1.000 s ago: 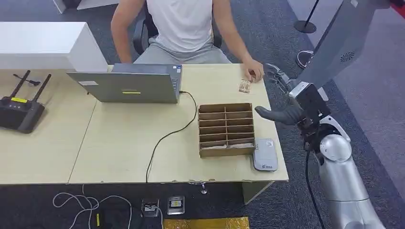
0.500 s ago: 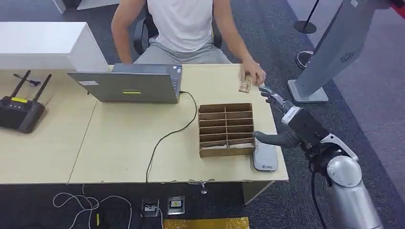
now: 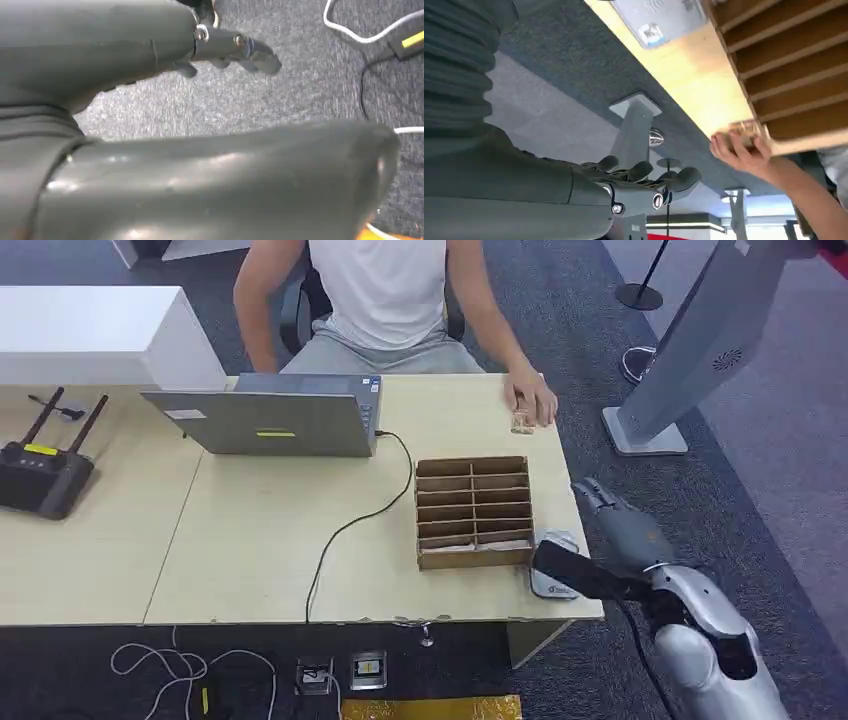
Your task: Pass the card to the sensor for recognition and then transmit it.
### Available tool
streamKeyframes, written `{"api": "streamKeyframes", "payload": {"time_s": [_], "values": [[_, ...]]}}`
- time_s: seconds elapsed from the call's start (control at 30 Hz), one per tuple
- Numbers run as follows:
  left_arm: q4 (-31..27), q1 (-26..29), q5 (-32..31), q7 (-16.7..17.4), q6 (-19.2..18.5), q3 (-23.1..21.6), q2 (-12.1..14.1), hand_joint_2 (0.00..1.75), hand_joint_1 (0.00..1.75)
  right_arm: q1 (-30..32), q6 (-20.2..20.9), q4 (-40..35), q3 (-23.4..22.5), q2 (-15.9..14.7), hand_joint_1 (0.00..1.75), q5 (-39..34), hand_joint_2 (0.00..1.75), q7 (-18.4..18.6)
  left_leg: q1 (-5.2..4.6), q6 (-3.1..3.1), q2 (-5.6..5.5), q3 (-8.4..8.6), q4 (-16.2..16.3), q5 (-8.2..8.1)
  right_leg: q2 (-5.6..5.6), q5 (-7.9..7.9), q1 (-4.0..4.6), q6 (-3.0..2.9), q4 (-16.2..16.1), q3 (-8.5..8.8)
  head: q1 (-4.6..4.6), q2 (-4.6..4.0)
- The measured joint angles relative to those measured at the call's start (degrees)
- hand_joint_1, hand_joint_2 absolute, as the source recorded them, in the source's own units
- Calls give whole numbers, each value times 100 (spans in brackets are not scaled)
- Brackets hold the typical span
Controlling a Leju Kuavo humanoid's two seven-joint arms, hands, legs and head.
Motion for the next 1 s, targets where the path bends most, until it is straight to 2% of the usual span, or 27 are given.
{"api": "streamKeyframes", "payload": {"time_s": [0.17, 0.3, 0.63, 0.8, 1.0], "values": [[0, -1, -15, 9, 0, 0, -2, 0, 0, 257, -275, 7, 288, 83, 0, 345, 175, 177, 1, 0, 1, 0, -2, 0, 1, -2, 1, -3, 1, -1, 0, 0], [0, -1, -22, 9, 0, -2, -7, 0, 0, 323, -487, 61, 528, 207, 0, 384, 175, 179, 1, 0, 1, 0, -2, 0, 1, -3, 1, -3, 1, 0, 0, 0], [0, -1, -15, 11, 0, -2, -7, 0, 0, 317, -651, 234, 769, 387, 0, 393, 175, 135, 1, 0, 0, 0, -1, 0, 0, -3, 0, -3, 1, 1, 2, 0], [0, -2, -13, 11, 13, -2, -13, 0, 0, 192, -1270, 422, 789, 477, 0, 572, 175, -33, 1, 0, 0, 0, -1, 0, 0, -3, 1, -3, 1, 0, 0, 0], [0, -2, -44, 11, 33, -2, -33, 0, 0, 17, -1731, 851, 800, 726, 0, 701, 175, -265, 1, -1, 1, 0, -2, 0, 1, -3, 1, -3, 1, 0, 0, 0]]}}
